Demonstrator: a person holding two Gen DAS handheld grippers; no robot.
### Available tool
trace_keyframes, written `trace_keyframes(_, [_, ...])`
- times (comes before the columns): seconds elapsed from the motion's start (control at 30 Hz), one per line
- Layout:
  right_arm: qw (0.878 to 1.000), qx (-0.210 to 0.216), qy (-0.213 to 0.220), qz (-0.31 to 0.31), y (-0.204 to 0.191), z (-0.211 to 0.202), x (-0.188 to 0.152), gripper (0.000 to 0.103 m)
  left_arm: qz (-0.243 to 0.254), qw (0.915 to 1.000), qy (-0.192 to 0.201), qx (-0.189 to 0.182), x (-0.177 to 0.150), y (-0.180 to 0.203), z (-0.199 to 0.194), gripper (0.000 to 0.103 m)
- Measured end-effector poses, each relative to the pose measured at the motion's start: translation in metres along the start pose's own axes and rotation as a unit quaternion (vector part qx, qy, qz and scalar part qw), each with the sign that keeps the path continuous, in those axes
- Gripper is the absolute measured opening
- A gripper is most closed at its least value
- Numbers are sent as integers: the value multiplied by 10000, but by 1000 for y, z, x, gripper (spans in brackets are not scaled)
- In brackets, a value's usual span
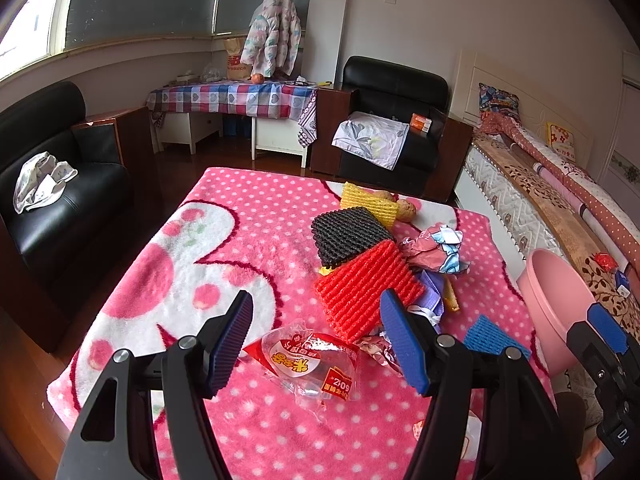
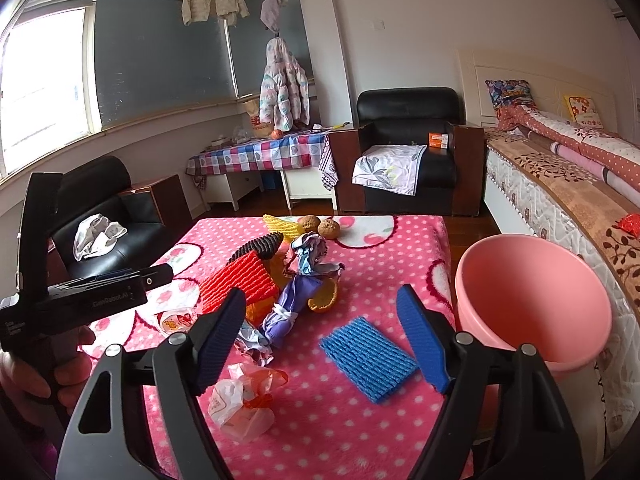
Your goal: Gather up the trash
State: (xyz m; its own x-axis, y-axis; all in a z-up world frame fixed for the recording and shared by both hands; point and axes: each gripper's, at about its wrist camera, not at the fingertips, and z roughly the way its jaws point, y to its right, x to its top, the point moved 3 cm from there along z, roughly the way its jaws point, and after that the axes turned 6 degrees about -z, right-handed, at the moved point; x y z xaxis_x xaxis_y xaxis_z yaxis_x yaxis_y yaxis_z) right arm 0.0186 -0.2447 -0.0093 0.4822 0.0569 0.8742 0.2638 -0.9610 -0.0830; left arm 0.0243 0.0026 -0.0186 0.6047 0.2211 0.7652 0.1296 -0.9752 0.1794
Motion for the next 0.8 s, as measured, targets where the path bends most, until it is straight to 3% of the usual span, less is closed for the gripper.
trace_keyframes(0.6, [9998, 192, 17, -65, -6, -6, -2, 77, -3, 10000, -8, -6, -3, 0, 0, 66])
trace_keyframes(0.8, [9990, 432, -58, -95, -10, -8, -5, 76, -41, 10000, 44, -6, -4, -7, 0, 65])
